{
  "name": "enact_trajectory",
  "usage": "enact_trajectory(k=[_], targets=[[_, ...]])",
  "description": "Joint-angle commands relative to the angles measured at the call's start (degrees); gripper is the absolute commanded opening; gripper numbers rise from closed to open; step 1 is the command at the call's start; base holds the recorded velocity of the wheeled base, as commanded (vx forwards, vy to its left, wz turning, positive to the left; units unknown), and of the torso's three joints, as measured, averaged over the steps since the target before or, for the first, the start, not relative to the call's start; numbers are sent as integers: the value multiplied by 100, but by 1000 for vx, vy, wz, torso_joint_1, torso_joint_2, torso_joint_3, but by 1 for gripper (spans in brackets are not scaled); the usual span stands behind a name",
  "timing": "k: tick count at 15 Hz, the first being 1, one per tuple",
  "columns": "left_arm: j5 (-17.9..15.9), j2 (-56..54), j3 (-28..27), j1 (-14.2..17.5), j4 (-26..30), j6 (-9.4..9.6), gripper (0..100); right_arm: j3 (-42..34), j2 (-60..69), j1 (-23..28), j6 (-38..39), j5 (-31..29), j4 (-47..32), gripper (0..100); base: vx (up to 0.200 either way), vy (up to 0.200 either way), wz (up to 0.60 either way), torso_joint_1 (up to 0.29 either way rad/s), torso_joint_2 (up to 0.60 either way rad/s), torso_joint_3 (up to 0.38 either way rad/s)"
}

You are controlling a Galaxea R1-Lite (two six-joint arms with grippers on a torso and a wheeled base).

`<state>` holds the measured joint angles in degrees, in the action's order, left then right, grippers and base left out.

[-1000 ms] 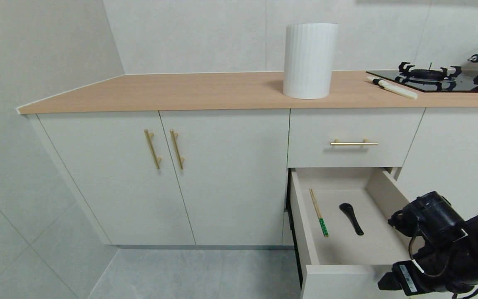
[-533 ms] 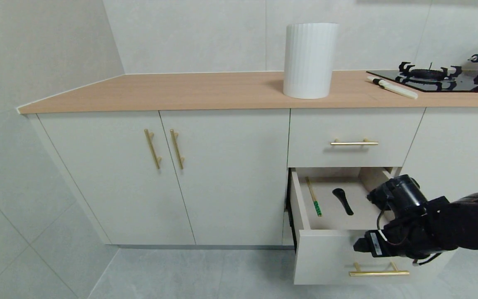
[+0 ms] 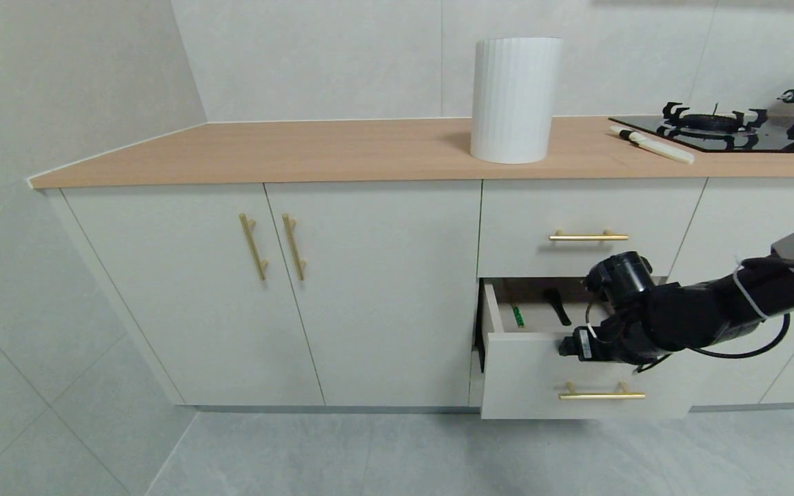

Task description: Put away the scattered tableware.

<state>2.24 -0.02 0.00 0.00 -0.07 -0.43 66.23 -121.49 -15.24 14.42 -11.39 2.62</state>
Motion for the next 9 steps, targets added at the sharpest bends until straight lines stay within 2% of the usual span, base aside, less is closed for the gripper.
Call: enact_trajectory(k=[1,7,9], targets=[[4,2,0,0,-1,-1,100,558,-525,170,-18,-4,19,100,0,0,0,0,0,0],[4,2,0,0,-1,-1,100,1375,-1131,390,-1,-13,63,100,0,0,0,0,0,0],[4,2,0,0,-1,-1,100,1463,-1351,425,26,-22,476,100,0,0,0,0,0,0]])
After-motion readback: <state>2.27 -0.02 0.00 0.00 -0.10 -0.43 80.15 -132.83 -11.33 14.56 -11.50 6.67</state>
